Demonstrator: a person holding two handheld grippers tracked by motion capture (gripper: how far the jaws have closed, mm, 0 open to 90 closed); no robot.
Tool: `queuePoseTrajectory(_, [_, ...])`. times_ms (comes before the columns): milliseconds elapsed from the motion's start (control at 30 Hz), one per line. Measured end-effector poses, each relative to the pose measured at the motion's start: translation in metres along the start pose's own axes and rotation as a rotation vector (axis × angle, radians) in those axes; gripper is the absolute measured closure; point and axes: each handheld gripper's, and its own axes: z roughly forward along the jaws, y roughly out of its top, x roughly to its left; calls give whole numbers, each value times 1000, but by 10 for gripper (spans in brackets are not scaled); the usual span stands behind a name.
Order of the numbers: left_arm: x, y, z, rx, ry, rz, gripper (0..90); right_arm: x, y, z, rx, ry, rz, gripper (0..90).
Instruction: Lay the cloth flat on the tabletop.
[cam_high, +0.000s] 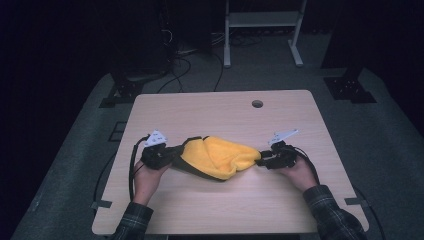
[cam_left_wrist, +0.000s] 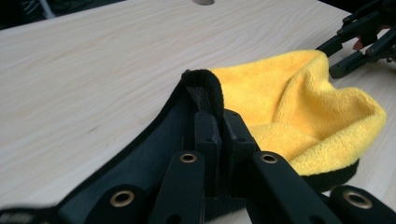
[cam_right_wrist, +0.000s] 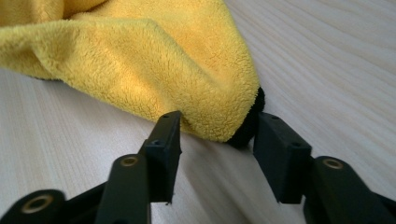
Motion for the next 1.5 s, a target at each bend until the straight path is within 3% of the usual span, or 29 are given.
queuePoseTrajectory(67, [2, -3, -6, -13, 5, -13, 862, 0, 0, 0, -11, 9, -4, 725])
queuePoseTrajectory(133, [5, -2, -12, -25, 16, -20, 863, -1, 2, -4, -41, 27, 2, 818])
queuePoseTrajectory(233, [7, 0, -18, -43, 34, -16, 864, 0, 5, -10, -59, 19, -6, 829])
queuePoseTrajectory(267, [10, 2, -24, -69, 54, -20, 864, 0, 9, -21, -86, 8, -5, 833])
queuePoseTrajectory(333, [11, 3, -29, -85, 67, -23, 864, -1, 10, -26, -102, 8, -3, 835])
queuePoseTrajectory(467, [15, 7, -44, -143, 84, -31, 866, 1, 16, -68, -189, -14, 2, 842])
queuePoseTrajectory(533, [14, 9, -46, -153, 83, -28, 865, 5, 18, -88, -229, -19, -10, 843])
queuePoseTrajectory(567, [13, 10, -48, -160, 82, -24, 865, 5, 18, -88, -229, -19, -10, 843])
queuePoseTrajectory(667, [10, 14, -51, -176, 76, -16, 865, 14, 21, -123, -292, -7, -43, 843])
queuePoseTrajectory(733, [8, 16, -50, -174, 71, -11, 865, 18, 23, -132, -303, -2, -60, 842])
queuePoseTrajectory(900, [11, 9, -38, -132, 75, -30, 864, 18, 24, -125, -281, -24, -49, 836])
queuePoseTrajectory(933, [13, 5, -31, -101, 74, -48, 864, 11, 22, -107, -249, -50, -15, 828])
queuePoseTrajectory(967, [13, 5, -31, -101, 74, -48, 863, 11, 22, -107, -249, -50, -15, 828])
queuePoseTrajectory(1000, [14, 1, -25, -77, 78, -56, 863, 5, 21, -93, -220, -78, 5, 796])
queuePoseTrajectory(1067, [15, -2, -18, -46, 82, -57, 863, 1, 21, -81, -197, -124, 26, 736])
queuePoseTrajectory(1133, [15, -3, -15, -39, 76, -59, 862, 0, 21, -79, -199, -133, 32, 709])
queuePoseTrajectory(1167, [15, -5, -11, -23, 78, -55, 862, 5, 21, -80, -207, -134, 21, 661])
queuePoseTrajectory(1333, [13, -7, -9, -13, 80, -50, 862, 16, 18, -84, -220, -111, -9, 650])
queuePoseTrajectory(1433, [13, -7, -9, -16, 79, -55, 860, 19, 14, -71, -174, -96, -19, 630])
queuePoseTrajectory(1500, [13, -7, -9, -16, 77, -53, 861, 17, 14, -52, -129, -88, -23, 588])
